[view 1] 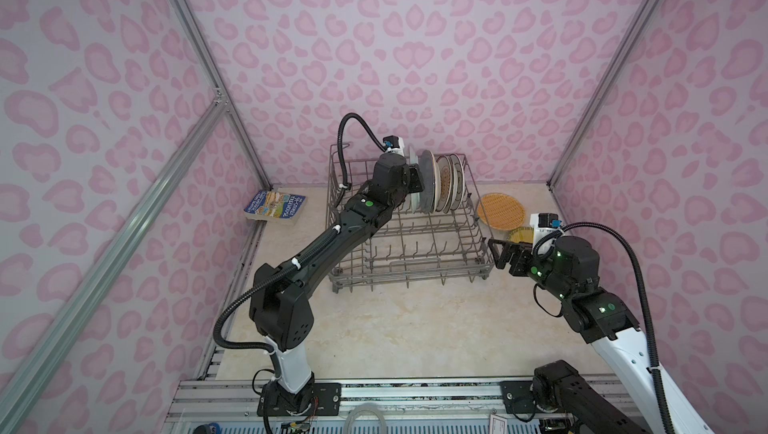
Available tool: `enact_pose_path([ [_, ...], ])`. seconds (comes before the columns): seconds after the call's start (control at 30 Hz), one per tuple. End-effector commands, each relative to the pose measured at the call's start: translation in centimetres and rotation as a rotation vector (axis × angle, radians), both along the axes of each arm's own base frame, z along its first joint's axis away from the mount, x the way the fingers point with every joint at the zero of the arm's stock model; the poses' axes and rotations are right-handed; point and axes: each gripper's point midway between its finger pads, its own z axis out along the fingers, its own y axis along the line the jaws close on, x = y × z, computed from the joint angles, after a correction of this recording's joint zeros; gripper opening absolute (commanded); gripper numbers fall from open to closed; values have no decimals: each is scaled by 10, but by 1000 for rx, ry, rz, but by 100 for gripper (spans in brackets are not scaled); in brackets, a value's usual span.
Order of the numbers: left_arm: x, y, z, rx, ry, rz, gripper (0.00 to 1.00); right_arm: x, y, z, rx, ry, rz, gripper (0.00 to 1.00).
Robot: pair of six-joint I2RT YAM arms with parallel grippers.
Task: Load the plates into the dish rack
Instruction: 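Carry the sunflower plate into the rack with the left gripper while the right gripper withdraws, then lower the sunflower plate into the rack slot with the left gripper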
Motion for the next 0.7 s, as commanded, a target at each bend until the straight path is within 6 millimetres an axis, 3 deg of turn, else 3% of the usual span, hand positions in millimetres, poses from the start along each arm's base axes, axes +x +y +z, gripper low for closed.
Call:
enact_pose_path([
  [0.0,17,-5,30,-94,-90,15,4,-3,-3,-3,-38,6,0,97],
  [0.4,65,-14,-8,-25,-71,85,4,-11,-5,-14,-40,36,-1,97],
  [0.67,86,-19,-34,5,-42,132,4,-14,-6,-23,-43,58,1,97],
])
